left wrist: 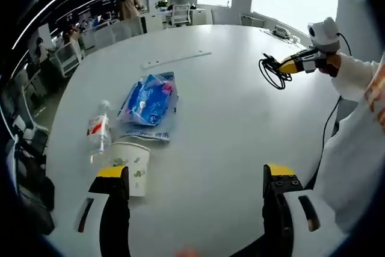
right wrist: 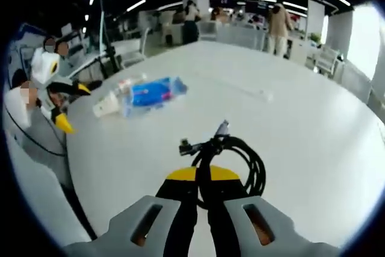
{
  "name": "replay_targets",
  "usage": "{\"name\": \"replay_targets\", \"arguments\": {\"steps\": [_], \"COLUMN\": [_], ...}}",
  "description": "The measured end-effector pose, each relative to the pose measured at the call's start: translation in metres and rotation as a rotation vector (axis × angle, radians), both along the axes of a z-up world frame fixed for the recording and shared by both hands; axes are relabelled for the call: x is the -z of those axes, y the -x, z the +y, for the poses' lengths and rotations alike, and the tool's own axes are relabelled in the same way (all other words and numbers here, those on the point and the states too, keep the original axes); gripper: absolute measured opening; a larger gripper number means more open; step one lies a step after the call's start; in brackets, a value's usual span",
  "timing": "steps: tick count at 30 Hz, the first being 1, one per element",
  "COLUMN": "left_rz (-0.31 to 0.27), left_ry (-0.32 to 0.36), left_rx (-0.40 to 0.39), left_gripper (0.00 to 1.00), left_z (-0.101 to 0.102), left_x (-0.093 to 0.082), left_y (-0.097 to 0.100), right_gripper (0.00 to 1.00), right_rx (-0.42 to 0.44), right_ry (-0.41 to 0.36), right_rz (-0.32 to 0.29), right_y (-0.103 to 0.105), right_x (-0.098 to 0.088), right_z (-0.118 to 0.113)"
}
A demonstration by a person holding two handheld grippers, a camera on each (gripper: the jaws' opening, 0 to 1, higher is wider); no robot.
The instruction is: Arrange the tabletop items into an orderly group along one side of the table until the central work area is clear of visible clutter.
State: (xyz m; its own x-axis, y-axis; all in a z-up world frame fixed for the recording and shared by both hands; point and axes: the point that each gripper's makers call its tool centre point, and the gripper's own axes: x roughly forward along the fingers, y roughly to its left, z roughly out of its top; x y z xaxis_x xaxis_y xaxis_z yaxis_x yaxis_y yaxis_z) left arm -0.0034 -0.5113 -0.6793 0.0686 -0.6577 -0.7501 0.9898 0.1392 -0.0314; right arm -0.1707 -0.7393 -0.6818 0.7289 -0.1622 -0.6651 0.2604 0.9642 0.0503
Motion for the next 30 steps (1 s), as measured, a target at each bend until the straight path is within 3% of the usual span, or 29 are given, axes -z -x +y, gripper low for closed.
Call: {"name": "replay_targets", "arguments": {"steps": [4, 18, 22, 30], "left_rz": [0.000, 0.006, 0.009, 0.011], "left_ry": [0.011, -0.008, -0.009, -0.004], "left_rx": [-0.015, -0.054, -0.048, -0.033], "left_gripper": [0.95, 0.94, 0.94, 0.94], "left_z": [-0.001, 0.015, 0.014, 0.006], "left_x": [-0.002, 0.002, 0.003, 0.003], "left_y": [-0.004, -0.009, -0.008, -0.005], "right_gripper": [0.01, 0.02, 0.02, 0.03], "right_rx": [0.002, -0.037, -0.076, -0.076], "right_ry": [-0.032, -0.064, -0.073, -0.090], "right_rz": [0.039, 0.085, 0.121, 0.146], "right_y": [-0.008, -0.032, -0.036, -0.041], "right_x": [0.016, 0.043, 0.060, 0.075], "right_z": [0.001, 0.007, 0.010, 0.010]}}
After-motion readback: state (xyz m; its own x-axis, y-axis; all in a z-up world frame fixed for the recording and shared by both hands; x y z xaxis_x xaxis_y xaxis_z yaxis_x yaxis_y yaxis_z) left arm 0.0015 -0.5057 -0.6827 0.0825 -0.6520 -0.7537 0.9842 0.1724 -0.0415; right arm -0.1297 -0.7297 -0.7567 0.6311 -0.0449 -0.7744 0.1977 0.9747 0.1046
